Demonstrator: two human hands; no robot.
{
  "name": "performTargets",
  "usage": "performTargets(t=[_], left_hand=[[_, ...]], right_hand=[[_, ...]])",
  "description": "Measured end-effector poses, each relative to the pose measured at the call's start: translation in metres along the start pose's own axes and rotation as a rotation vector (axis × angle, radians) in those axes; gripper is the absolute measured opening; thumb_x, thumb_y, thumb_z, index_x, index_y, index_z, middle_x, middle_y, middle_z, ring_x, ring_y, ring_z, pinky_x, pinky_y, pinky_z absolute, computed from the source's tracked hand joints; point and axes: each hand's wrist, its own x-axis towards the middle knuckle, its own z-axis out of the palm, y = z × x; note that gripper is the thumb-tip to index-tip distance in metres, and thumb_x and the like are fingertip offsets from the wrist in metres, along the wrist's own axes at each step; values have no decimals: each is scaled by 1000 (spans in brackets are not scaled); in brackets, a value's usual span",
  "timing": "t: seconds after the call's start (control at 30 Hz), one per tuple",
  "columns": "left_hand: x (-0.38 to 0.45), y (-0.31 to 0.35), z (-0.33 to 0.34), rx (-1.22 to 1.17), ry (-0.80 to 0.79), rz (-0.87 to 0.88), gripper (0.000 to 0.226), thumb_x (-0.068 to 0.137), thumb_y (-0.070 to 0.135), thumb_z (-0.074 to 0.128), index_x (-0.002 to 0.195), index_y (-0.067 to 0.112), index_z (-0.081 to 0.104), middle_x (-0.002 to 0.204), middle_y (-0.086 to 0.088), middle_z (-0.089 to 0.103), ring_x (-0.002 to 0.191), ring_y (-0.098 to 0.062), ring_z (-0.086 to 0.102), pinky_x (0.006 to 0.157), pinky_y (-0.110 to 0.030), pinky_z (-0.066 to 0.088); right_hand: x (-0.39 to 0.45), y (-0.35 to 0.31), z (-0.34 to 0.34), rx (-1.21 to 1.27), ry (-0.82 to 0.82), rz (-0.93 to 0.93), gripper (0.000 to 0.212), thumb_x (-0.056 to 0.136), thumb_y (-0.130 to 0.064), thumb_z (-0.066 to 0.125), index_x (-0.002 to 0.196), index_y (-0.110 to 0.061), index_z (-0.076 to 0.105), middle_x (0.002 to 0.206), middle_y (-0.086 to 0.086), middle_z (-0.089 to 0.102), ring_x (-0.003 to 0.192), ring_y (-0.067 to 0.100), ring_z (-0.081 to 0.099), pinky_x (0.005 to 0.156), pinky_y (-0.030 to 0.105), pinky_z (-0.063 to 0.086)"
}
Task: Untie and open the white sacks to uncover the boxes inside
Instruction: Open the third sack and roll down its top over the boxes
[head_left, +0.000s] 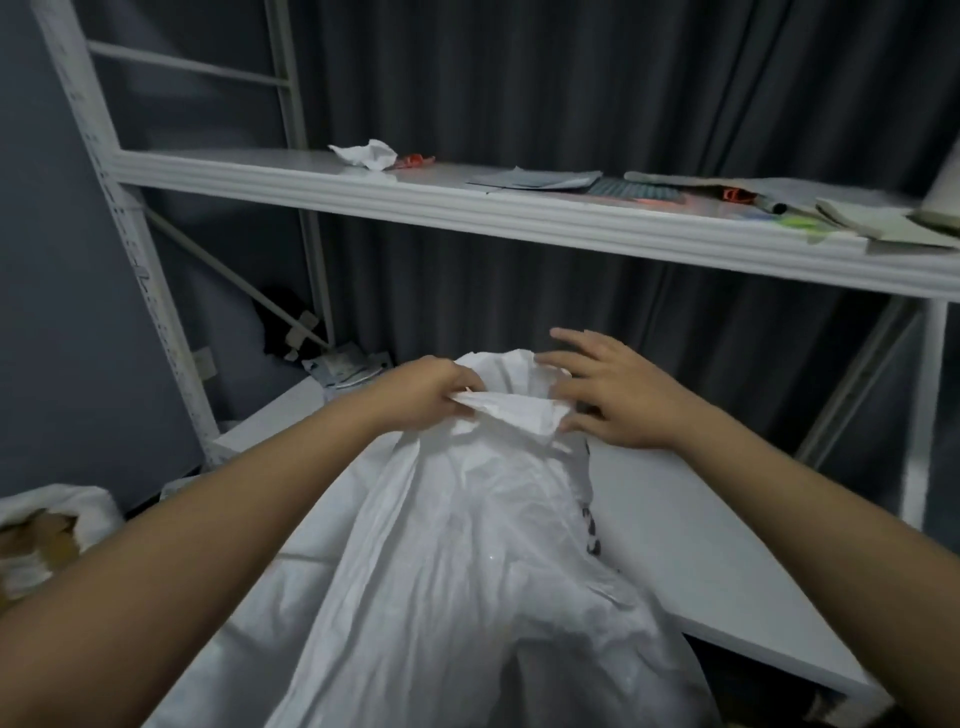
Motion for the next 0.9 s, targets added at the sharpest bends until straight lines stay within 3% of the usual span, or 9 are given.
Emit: performTargets(t=[0.1, 0.17, 0.23, 0.27, 0.47, 0.57, 0.67, 0.77, 0.9], left_hand=[[32, -18, -12, 215, 34, -15, 16, 88, 35, 62, 89, 20, 67, 85, 7, 67, 82, -15, 61, 67, -33, 46], [55, -26, -13, 300, 72, -60, 38, 86, 49, 60, 68, 17, 53, 67, 4, 56, 71, -18, 55, 56, -30, 35], [79, -32, -10, 272, 81, -123, 48, 80, 58, 62, 57, 21, 42, 59, 5, 46, 65, -17, 49, 51, -29, 29], [90, -31, -7, 269, 56, -157, 50, 78, 60, 63, 55, 22, 41, 59, 6, 46, 65, -16, 48, 51, -28, 28], [124, -6, 5, 289, 23, -306, 48, 78, 62, 63, 61, 21, 46, 76, 4, 51, 80, -22, 53, 59, -27, 30], [121, 14, 13, 291, 17, -428, 41, 87, 59, 54, 93, 18, 58, 102, -3, 60, 97, -25, 58, 71, -29, 35], [106, 35, 27, 387, 88, -500, 40, 99, 45, 41, 119, 11, 50, 122, -9, 58, 112, -28, 55, 76, -31, 34], [82, 49, 32, 307, 220, -494, 45, 99, 48, 33, 115, 7, 46, 119, -13, 58, 108, -32, 57, 73, -35, 37], [31, 42, 18, 351, 438, -298, 49, 93, 62, 21, 85, 18, 42, 97, -11, 63, 94, -32, 60, 65, -36, 35]], right_hand=[[8, 18, 4, 68, 7, -6, 58, 92, -57, 30, 111, -17, 67, 133, -5, 58, 144, 13, 24, 118, 27, 6], [10, 31, 4, 282, 58, 135, 47, 94, -55, 41, 87, -17, 66, 106, -6, 69, 128, 6, 45, 112, 22, 24], [11, 45, 7, 615, 74, 317, 43, 92, -48, 53, 70, -12, 54, 67, -6, 58, 81, 5, 59, 78, 25, 45], [12, 52, 10, 758, 86, 372, 42, 92, -42, 57, 68, -8, 51, 61, -5, 50, 64, 5, 51, 64, 25, 41], [13, 85, 33, 1005, 95, 550, 34, 89, -36, 65, 78, -3, 62, 69, 8, 56, 63, 9, 51, 60, 26, 40], [10, 88, 40, 1000, 200, 620, 30, 87, -38, 67, 80, -9, 67, 77, 11, 64, 65, 10, 56, 62, 27, 43], [7, 76, 35, 987, 302, 623, 24, 88, -34, 67, 77, -13, 65, 76, 6, 65, 65, 9, 55, 62, 25, 44], [-5, 63, 22, 964, 321, 563, 23, 90, -33, 64, 75, -17, 60, 71, -4, 59, 61, 1, 50, 57, 16, 40], [-49, 62, 3, 935, 207, 503, 25, 88, -31, 66, 74, -12, 58, 68, -5, 54, 59, 1, 45, 58, 22, 38]])
